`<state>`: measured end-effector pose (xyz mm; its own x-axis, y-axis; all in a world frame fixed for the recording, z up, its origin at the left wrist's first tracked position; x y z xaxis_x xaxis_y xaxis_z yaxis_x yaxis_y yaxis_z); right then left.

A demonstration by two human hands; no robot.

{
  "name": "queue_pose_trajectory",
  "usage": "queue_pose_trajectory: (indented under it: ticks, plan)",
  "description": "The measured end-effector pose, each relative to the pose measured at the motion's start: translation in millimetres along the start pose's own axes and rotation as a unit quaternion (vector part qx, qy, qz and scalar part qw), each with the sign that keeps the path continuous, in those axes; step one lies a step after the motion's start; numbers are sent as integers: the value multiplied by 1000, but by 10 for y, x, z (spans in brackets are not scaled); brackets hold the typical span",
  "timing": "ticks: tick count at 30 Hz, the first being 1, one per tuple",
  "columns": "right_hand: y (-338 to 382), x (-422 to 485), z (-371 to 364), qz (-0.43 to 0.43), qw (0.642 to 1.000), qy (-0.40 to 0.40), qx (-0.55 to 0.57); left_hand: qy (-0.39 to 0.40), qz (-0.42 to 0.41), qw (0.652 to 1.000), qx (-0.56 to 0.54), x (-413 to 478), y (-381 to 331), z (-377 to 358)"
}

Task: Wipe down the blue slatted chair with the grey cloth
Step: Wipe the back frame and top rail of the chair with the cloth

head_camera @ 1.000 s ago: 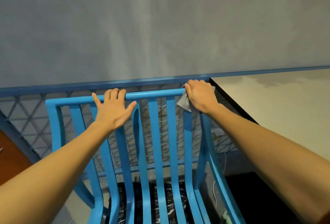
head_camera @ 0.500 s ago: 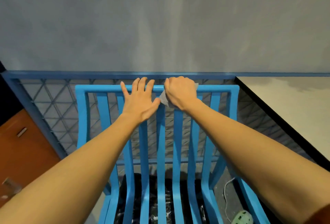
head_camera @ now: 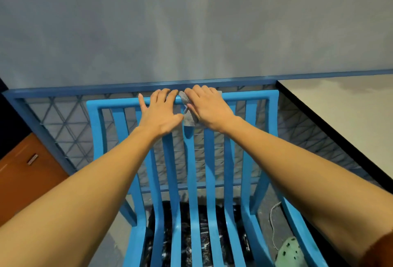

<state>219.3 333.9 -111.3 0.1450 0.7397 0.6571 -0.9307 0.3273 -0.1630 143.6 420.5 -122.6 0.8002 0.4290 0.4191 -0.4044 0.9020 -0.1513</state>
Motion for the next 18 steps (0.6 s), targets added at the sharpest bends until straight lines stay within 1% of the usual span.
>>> queue_pose_trajectory:
  ticks: [4, 8, 9, 10, 12, 14, 16, 18]
  plan:
    - [-228, -127, 118, -10, 999, 12, 35, 10, 4, 1000, 23, 17, 28, -16]
    - [-671, -347, 262, -66, 996, 22, 58, 36, 46, 998, 35, 88, -44, -6]
    - [-794, -412, 300, -80, 995, 25, 56, 37, 40, 998, 34, 103, -136, -9]
    - [-914, -467, 322, -91, 994, 35, 52, 35, 17, 999, 35, 116, -263, -14]
    - [-1111, -546, 354, -104, 991, 66, 46, 38, -54, 997, 34, 139, -587, -37]
    - [-1257, -609, 400, -106, 990, 83, 35, 63, -108, 992, 30, 178, -917, -96]
    - [-1393, -697, 456, -108, 991, 78, 17, 94, -130, 987, 18, 220, -1240, -185]
    - [-1491, -775, 500, -116, 990, 72, 18, 107, -135, 985, 12, 238, -1501, -269]
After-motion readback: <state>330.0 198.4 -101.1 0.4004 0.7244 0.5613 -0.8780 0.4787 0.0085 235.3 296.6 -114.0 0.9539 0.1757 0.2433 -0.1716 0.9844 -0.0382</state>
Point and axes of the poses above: each hand's wrist, its own x-axis towards the middle knuckle, its own z-axis out of the back of the hand, y = z × x, the point moved 9 cm from there along x, towards the middle knuckle, and after that the axes turned 6 degrees about -y, right-handed, at the moved point
